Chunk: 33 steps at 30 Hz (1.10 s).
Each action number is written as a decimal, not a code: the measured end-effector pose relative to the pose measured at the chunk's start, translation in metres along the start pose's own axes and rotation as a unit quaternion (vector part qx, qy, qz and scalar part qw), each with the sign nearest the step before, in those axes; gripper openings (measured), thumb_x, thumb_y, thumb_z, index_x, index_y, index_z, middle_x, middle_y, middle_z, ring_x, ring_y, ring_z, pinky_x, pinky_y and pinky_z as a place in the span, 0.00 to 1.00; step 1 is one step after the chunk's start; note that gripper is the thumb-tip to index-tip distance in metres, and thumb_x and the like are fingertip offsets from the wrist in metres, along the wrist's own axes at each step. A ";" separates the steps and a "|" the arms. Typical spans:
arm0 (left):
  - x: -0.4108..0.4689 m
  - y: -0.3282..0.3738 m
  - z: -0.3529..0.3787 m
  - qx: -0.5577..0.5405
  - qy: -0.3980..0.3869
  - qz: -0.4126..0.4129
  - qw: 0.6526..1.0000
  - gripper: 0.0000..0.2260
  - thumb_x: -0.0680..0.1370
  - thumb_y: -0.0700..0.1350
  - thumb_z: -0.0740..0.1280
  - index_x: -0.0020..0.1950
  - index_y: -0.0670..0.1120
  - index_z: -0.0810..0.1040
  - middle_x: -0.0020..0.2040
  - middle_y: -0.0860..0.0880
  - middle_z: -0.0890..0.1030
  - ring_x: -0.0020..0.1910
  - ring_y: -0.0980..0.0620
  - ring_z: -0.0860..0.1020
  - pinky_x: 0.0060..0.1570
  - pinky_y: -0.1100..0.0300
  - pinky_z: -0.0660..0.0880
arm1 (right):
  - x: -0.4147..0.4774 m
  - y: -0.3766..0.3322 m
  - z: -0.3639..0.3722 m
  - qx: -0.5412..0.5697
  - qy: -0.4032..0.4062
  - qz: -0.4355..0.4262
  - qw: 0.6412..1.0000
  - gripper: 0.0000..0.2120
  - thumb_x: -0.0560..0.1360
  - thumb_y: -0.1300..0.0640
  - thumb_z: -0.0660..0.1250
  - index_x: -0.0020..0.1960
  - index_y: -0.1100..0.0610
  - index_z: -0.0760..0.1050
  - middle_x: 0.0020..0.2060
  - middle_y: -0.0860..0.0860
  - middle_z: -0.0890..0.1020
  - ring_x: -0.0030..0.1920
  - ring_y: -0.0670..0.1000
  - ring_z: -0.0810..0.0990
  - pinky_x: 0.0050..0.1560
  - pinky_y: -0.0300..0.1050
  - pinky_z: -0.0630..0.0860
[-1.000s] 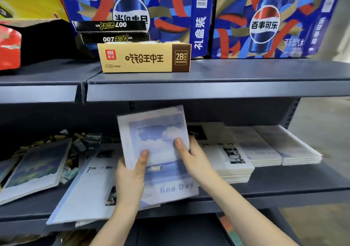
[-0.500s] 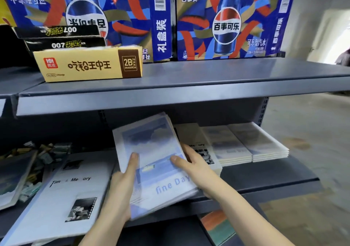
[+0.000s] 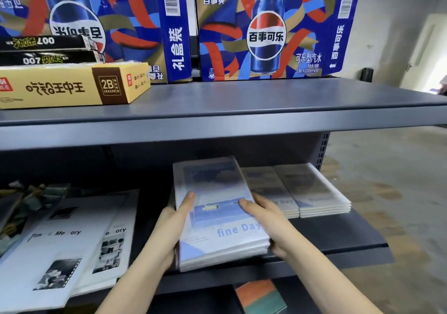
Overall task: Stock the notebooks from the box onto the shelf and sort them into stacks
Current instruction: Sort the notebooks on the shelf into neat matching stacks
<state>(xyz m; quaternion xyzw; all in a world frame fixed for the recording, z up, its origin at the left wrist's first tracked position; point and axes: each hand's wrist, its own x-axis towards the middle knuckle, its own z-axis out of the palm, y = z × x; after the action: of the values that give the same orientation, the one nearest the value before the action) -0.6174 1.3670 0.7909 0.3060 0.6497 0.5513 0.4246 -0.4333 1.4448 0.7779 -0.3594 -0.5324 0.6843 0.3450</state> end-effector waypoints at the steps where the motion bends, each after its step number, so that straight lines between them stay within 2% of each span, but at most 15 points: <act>1: 0.003 -0.001 0.004 0.001 0.000 0.006 1.000 0.36 0.68 0.70 0.64 0.59 0.39 0.76 0.50 0.41 0.83 0.50 0.42 0.82 0.58 0.47 0.75 | 0.001 0.001 -0.008 0.016 0.001 0.005 1.000 0.21 0.74 0.52 0.68 0.65 0.56 0.71 0.55 0.51 0.83 0.53 0.51 0.83 0.57 0.50 0.78; 3: 0.011 -0.002 0.006 0.038 0.059 0.042 0.997 0.33 0.72 0.68 0.60 0.55 0.39 0.79 0.47 0.35 0.82 0.52 0.35 0.79 0.59 0.42 0.73 | 0.002 0.002 -0.020 0.046 0.007 0.006 0.999 0.14 0.76 0.55 0.67 0.61 0.56 0.73 0.49 0.50 0.85 0.47 0.48 0.84 0.46 0.42 0.81; 5: 0.025 -0.007 -0.003 0.110 0.146 0.094 0.979 0.21 0.77 0.59 0.59 0.49 0.41 0.79 0.44 0.39 0.82 0.51 0.36 0.79 0.51 0.51 0.74 | 0.005 0.004 -0.030 0.064 0.013 0.007 0.998 0.18 0.75 0.56 0.68 0.64 0.57 0.72 0.50 0.53 0.84 0.47 0.51 0.85 0.42 0.42 0.80; 7: 0.035 -0.011 -0.013 0.190 0.199 0.104 0.956 0.13 0.79 0.48 0.60 0.53 0.40 0.78 0.50 0.40 0.81 0.53 0.39 0.77 0.50 0.52 0.71 | 0.006 0.005 -0.036 0.068 0.020 0.009 0.997 0.17 0.75 0.57 0.68 0.64 0.56 0.71 0.51 0.55 0.84 0.48 0.53 0.84 0.44 0.45 0.80; 9: 0.045 -0.020 -0.020 0.220 0.195 0.072 0.953 0.13 0.79 0.44 0.61 0.57 0.38 0.76 0.54 0.38 0.80 0.52 0.42 0.76 0.50 0.53 0.70 | 0.006 0.005 -0.041 0.070 0.021 0.006 0.997 0.08 0.76 0.60 0.66 0.56 0.55 0.74 0.44 0.53 0.86 0.43 0.52 0.85 0.39 0.43 0.80; 11: 0.051 -0.031 -0.023 0.210 0.164 0.012 0.964 0.16 0.79 0.46 0.61 0.61 0.37 0.74 0.54 0.39 0.79 0.51 0.43 0.75 0.50 0.55 0.70 | 0.005 0.005 -0.043 0.069 0.018 0.023 0.997 0.06 0.77 0.60 0.65 0.54 0.57 0.75 0.42 0.54 0.86 0.42 0.52 0.85 0.39 0.43 0.80; 13: 0.052 -0.037 -0.021 0.182 0.142 -0.047 0.972 0.21 0.79 0.52 0.61 0.65 0.38 0.71 0.58 0.39 0.78 0.56 0.41 0.76 0.55 0.52 0.73 | 0.005 0.007 -0.045 0.065 0.018 0.033 0.997 0.13 0.76 0.58 0.67 0.59 0.60 0.75 0.47 0.57 0.85 0.47 0.56 0.84 0.45 0.47 0.80; 15: 0.055 -0.040 -0.023 0.151 0.134 -0.086 0.976 0.23 0.79 0.55 0.60 0.66 0.41 0.70 0.60 0.39 0.77 0.58 0.39 0.75 0.54 0.51 0.73 | 0.007 0.007 -0.045 0.065 0.025 0.043 0.997 0.17 0.75 0.56 0.68 0.62 0.60 0.73 0.50 0.58 0.84 0.51 0.58 0.83 0.52 0.51 0.79; 17: 0.060 -0.038 -0.027 0.129 0.127 -0.119 0.976 0.23 0.77 0.59 0.60 0.65 0.45 0.69 0.59 0.40 0.77 0.56 0.39 0.75 0.49 0.53 0.73 | 0.009 0.006 -0.046 0.059 0.018 0.047 0.997 0.16 0.75 0.55 0.68 0.60 0.60 0.74 0.50 0.58 0.84 0.50 0.57 0.83 0.53 0.52 0.78; 19: 0.066 -0.036 -0.029 0.110 0.118 -0.157 0.974 0.27 0.73 0.63 0.62 0.65 0.46 0.70 0.57 0.42 0.77 0.55 0.40 0.76 0.52 0.49 0.74 | 0.011 0.006 -0.046 0.055 0.014 0.047 0.997 0.10 0.75 0.56 0.68 0.55 0.57 0.75 0.48 0.57 0.84 0.48 0.57 0.83 0.52 0.52 0.78; 21: 0.068 -0.033 -0.028 0.082 0.119 -0.175 0.974 0.23 0.73 0.61 0.64 0.59 0.46 0.73 0.49 0.43 0.80 0.48 0.42 0.78 0.52 0.50 0.75 | 0.011 0.007 -0.046 0.054 0.015 0.049 0.997 0.05 0.76 0.56 0.67 0.50 0.52 0.74 0.48 0.56 0.84 0.48 0.56 0.83 0.52 0.51 0.78; 23: 0.070 -0.030 -0.028 0.075 0.121 -0.196 0.970 0.16 0.74 0.58 0.65 0.50 0.45 0.75 0.41 0.44 0.79 0.41 0.44 0.77 0.46 0.55 0.73 | 0.011 0.007 -0.045 0.059 0.007 0.049 0.997 0.04 0.76 0.56 0.67 0.50 0.50 0.73 0.48 0.55 0.85 0.48 0.55 0.84 0.51 0.49 0.79; 29: 0.070 -0.023 -0.030 0.036 0.125 -0.230 0.965 0.18 0.73 0.59 0.66 0.41 0.44 0.74 0.37 0.45 0.77 0.37 0.46 0.75 0.41 0.57 0.69 | 0.009 0.006 -0.038 0.088 -0.040 0.084 0.992 0.08 0.77 0.55 0.66 0.56 0.50 0.72 0.47 0.54 0.85 0.48 0.54 0.84 0.45 0.48 0.80; 31: 0.068 -0.022 -0.026 0.041 0.120 -0.228 0.965 0.18 0.74 0.60 0.65 0.45 0.45 0.75 0.38 0.45 0.77 0.38 0.46 0.75 0.44 0.57 0.69 | 0.009 0.007 -0.036 0.081 -0.051 0.092 0.991 0.13 0.77 0.54 0.66 0.60 0.53 0.72 0.50 0.56 0.85 0.48 0.54 0.84 0.43 0.47 0.80; 33: 0.066 -0.021 -0.025 0.069 0.113 -0.215 0.968 0.24 0.72 0.63 0.66 0.57 0.46 0.74 0.49 0.44 0.79 0.47 0.44 0.77 0.51 0.53 0.72 | 0.010 0.006 -0.034 0.084 -0.055 0.103 0.990 0.16 0.76 0.53 0.66 0.62 0.54 0.71 0.51 0.57 0.84 0.49 0.55 0.84 0.41 0.46 0.80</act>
<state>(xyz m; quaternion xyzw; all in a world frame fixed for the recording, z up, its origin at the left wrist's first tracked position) -0.6679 1.4083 0.7571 0.1232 0.7803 0.4318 0.4354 -0.4099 1.4685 0.7645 -0.3442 -0.4516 0.7769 0.2721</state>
